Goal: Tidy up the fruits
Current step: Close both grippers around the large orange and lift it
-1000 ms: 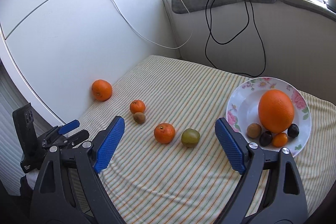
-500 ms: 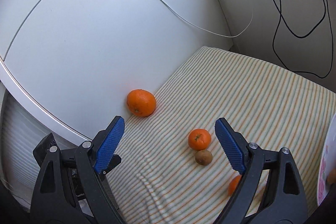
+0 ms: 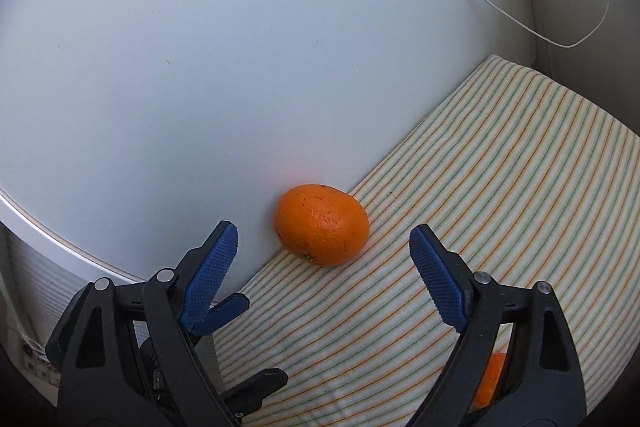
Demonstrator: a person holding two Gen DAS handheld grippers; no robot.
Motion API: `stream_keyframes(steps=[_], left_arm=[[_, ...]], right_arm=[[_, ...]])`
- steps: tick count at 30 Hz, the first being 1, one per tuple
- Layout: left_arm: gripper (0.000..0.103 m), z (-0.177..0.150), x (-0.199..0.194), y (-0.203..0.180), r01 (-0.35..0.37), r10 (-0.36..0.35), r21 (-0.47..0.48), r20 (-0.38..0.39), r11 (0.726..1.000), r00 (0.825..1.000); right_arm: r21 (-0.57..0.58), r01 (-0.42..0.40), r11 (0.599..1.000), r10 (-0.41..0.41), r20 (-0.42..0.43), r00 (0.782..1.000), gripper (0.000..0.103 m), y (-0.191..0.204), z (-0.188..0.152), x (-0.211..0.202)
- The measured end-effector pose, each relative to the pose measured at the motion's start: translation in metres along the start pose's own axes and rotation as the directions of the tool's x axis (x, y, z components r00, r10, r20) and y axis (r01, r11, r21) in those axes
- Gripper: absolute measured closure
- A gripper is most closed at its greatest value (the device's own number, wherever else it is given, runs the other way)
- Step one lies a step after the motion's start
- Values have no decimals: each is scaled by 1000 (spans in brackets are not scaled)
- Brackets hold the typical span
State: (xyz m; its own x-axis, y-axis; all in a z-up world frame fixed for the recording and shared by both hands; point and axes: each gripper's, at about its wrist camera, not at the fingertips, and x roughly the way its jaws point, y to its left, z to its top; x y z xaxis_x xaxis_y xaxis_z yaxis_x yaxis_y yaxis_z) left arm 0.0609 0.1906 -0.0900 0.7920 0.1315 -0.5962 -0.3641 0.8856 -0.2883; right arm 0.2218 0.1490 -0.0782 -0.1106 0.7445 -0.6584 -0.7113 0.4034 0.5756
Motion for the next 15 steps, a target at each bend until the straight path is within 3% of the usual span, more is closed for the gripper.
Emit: stream_keyframes(steps=[6, 10, 15], left_arm=[[25, 4, 7, 10, -5, 5, -19, -5, 1000, 1000], [28, 3, 11, 9, -7, 7, -11, -10, 1000, 1000], [31, 1, 13, 12, -7, 7, -20, -20, 1000, 1000]], right_arm=[[-2, -23, 1000, 22, -43, 999, 13, 6, 8, 36], [19, -48, 999, 49, -74, 996, 27, 5, 11, 50], [12, -31, 999, 32, -83, 996, 27, 6, 13, 60]])
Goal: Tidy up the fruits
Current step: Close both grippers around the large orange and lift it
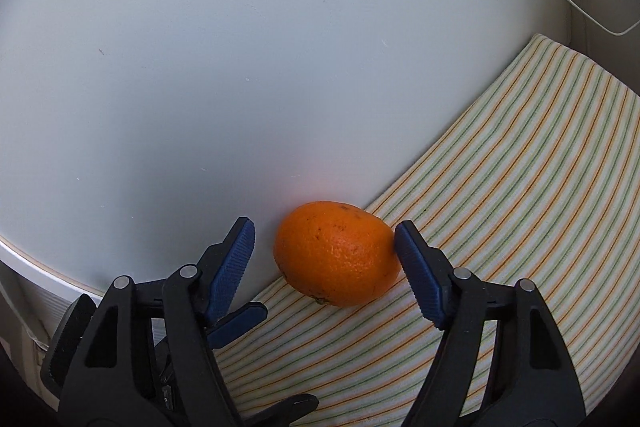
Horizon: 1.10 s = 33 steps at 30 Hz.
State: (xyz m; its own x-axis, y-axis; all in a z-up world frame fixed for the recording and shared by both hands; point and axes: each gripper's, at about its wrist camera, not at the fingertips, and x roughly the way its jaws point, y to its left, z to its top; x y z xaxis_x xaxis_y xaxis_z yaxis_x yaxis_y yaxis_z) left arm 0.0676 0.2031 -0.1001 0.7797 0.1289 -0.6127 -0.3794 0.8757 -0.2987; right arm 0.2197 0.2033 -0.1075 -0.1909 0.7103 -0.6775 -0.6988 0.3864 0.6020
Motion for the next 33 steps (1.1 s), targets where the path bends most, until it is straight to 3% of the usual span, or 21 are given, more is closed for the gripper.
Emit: stream_keyframes(steps=[4, 9, 13, 15, 16, 27, 33], left_arm=[[33, 0, 2, 0, -5, 5, 1, -6, 1000, 1000], [35, 2, 5, 2, -9, 8, -18, -13, 1000, 1000], [38, 4, 9, 5, 7, -7, -25, -29, 1000, 1000], [50, 4, 12, 8, 10, -11, -36, -38, 999, 999], [51, 4, 13, 10, 13, -15, -44, -42, 999, 999], [52, -3, -6, 2, 48, -48, -6, -48, 999, 998], [52, -15, -19, -30, 96, -93, 48, -55, 994, 994]], right_arm=[[3, 45, 999, -45, -34, 998, 27, -5, 1, 9], [29, 5, 1000, -4, -57, 998, 27, -6, 2, 23], [4, 22, 1000, -22, -58, 998, 28, -2, 0, 23], [3, 26, 1000, -26, -62, 998, 29, -2, -3, 21], [3, 27, 1000, -27, -61, 998, 29, -1, -5, 20], [61, 18, 998, -17, -23, 1000, 30, -5, -29, 2], [72, 32, 997, -33, 10, 999, 30, -16, -51, -30]])
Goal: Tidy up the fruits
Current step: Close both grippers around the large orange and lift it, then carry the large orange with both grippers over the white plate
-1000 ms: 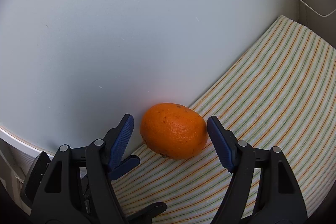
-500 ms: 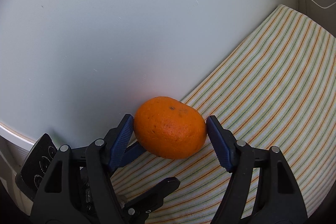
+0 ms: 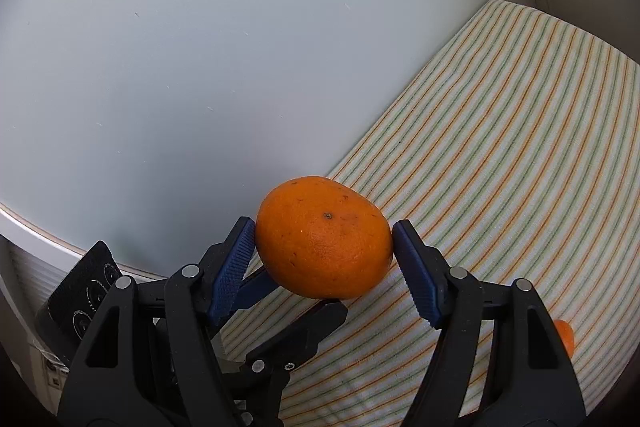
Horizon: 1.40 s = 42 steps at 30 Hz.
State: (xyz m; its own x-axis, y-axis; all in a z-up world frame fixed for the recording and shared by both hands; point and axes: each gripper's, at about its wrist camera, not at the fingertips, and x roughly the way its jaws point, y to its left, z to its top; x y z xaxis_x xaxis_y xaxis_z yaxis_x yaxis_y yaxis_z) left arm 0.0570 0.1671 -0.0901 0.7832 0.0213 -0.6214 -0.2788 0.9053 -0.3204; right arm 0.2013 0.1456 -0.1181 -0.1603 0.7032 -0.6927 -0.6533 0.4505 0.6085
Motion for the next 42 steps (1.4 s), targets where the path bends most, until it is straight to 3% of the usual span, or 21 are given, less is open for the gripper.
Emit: stream_keyframes(steps=[11, 24, 33, 42], left_arm=[[52, 0, 5, -92, 117, -117, 109, -8, 987, 993], [52, 15, 49, -197, 264, -254, 186, -73, 946, 964], [52, 14, 77, -239, 337, -312, 211, -141, 918, 939], [52, 5, 93, -262, 373, -333, 226, -196, 900, 922]], right_arm=[[62, 46, 997, -52, 102, 993, 30, -40, -41, -110], [157, 144, 977, -176, 213, 961, 30, -97, -78, -236], [217, 204, 955, -257, 259, 931, 30, -121, -95, -282], [276, 231, 933, -305, 263, 915, 30, -140, -106, -307]])
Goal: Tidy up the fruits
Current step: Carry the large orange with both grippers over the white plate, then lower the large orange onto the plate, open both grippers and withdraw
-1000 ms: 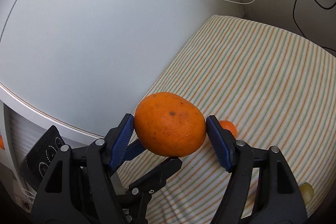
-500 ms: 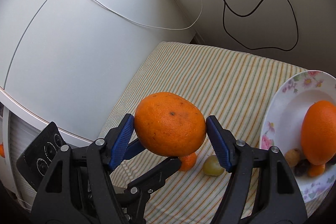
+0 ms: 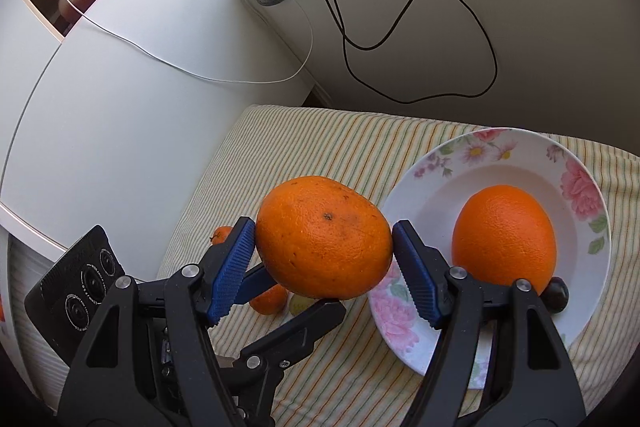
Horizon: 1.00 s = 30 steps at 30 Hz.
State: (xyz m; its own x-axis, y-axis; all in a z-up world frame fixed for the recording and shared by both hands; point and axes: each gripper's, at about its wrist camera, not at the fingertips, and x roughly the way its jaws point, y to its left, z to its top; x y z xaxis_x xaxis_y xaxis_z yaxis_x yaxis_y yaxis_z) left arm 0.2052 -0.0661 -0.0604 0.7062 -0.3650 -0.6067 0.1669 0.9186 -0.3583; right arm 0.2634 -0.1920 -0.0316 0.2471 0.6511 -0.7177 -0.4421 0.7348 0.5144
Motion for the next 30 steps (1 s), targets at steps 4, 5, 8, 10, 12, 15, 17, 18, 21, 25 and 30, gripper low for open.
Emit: stream_keyframes(steps=[4, 5, 8, 10, 12, 15, 17, 18, 21, 25, 30], left_arm=[[52, 2, 6, -8, -2, 3, 46, -25, 999, 1000], [51, 2, 6, -11, -9, 11, 65, -20, 998, 1000], [44, 3, 3, -15, -20, 20, 85, -4, 996, 1000], [44, 4, 4, -13, -18, 19, 77, -8, 997, 1000], [44, 3, 3, -11, -16, 17, 73, -12, 997, 1000], [44, 0, 0, -10, -21, 22, 68, -9, 997, 1000], [44, -1, -1, -9, -20, 20, 64, -11, 998, 1000], [44, -2, -2, -9, -20, 20, 64, -12, 998, 1000], [42, -5, -6, -10, -21, 22, 65, -10, 998, 1000], [41, -10, -13, -12, -23, 23, 73, -7, 997, 1000], [37, -17, -24, -12, -26, 27, 71, -6, 997, 1000]], right_arm=[[12, 20, 1000, -20, 5, 1000, 30, -12, 2, 3], [12, 29, 1000, -29, 6, 1000, 30, -13, 2, 2], [4, 70, 998, -70, 3, 998, 29, -15, 1, 4], [-15, 116, 993, -116, -5, 993, 29, -16, 0, 7], [-28, 113, 993, -113, 25, 993, 29, -13, -1, 2], [-2, 67, 998, -67, 69, 995, 28, -15, 3, -14], [-5, 63, 998, -62, 91, 994, 28, -13, 7, -24], [-10, 62, 998, -61, 100, 993, 28, -12, 8, -28], [-10, 53, 999, -51, 123, 991, 28, -11, 10, -39], [-15, 56, 998, -53, 140, 989, 28, -11, 5, -48], [-8, 56, 998, -54, 151, 987, 28, -11, -2, -52]])
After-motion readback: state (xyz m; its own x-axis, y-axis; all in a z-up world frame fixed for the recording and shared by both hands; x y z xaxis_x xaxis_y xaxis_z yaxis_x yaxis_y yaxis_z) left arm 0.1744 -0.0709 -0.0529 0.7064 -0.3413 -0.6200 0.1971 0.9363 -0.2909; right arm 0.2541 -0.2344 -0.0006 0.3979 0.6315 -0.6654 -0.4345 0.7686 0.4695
